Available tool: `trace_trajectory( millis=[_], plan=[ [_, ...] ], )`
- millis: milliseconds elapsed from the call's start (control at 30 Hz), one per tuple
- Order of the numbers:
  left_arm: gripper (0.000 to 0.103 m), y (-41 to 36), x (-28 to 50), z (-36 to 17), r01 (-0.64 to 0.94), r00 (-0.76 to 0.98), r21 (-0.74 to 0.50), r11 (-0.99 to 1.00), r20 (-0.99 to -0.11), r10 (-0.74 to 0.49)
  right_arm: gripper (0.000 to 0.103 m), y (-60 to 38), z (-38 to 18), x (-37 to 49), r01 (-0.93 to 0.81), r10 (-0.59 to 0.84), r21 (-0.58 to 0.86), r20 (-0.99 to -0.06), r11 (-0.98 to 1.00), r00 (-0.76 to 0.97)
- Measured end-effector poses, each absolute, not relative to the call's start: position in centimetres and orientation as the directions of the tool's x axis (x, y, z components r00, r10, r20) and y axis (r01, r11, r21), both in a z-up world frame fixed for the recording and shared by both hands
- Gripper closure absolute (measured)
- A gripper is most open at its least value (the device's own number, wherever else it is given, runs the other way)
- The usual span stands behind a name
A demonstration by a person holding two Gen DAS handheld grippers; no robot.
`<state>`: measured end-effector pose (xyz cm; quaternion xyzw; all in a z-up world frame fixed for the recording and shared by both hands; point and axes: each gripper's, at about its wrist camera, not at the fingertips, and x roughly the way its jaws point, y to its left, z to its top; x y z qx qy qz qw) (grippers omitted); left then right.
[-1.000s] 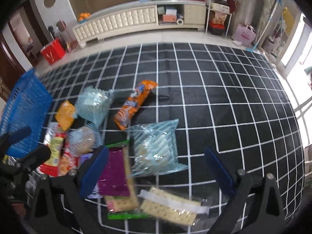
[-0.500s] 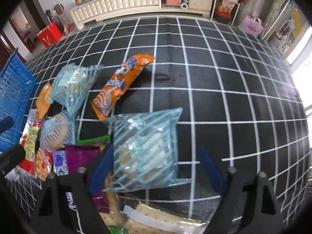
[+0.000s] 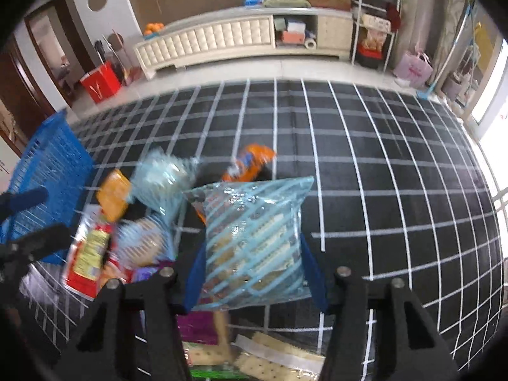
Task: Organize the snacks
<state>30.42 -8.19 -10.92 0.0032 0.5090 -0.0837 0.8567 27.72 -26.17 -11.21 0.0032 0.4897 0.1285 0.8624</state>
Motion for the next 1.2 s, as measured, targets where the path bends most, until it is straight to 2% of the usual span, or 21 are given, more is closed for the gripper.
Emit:
trace_trajectory(
  millis=[100,400,767,1033,1100,1200],
  plan=[
    [0.001,-8.1,31.5,-10.2,0.151,0.452,-0.102,0.983,-0.878,-0.16,0.043,-25.3,-10.4,29.2,-0.222,0.241,0.146,-0.832,0.964,0.5],
    [0.001,-9.8,36.3,-10.5,0.215,0.376,-0.02,0.976,-0.921,-0.102,0.043,-25.2,-12.2,31.9,-0.186,0.291,0.231,-0.844,0.955,0.45],
    [0.002,-12.9,39.8,-15.6,0.268,0.317,0.043,0.962,-0.947,-0.046,0.043,-25.4,-14.1,34.6,-0.147,0.277,0.237,-0.868,0.96,0.413],
    [0.014,-13.2,41.5,-17.8,0.272,0.288,0.029,0.962,-0.956,-0.052,0.043,-25.4,-15.2,34.3,-0.151,0.261,0.219,-0.884,0.964,0.387],
    [0.031,-13.3,42.0,-18.5,0.271,0.269,0.016,0.962,-0.961,-0.059,0.043,-25.3,-15.3,34.3,-0.153,0.254,0.21,-0.886,0.966,0.388],
    [0.039,-13.0,42.2,-19.1,0.241,0.259,-0.017,0.97,-0.963,-0.081,0.043,-25.3,-15.5,34.2,-0.153,0.237,0.191,-0.891,0.97,0.388]
  ],
)
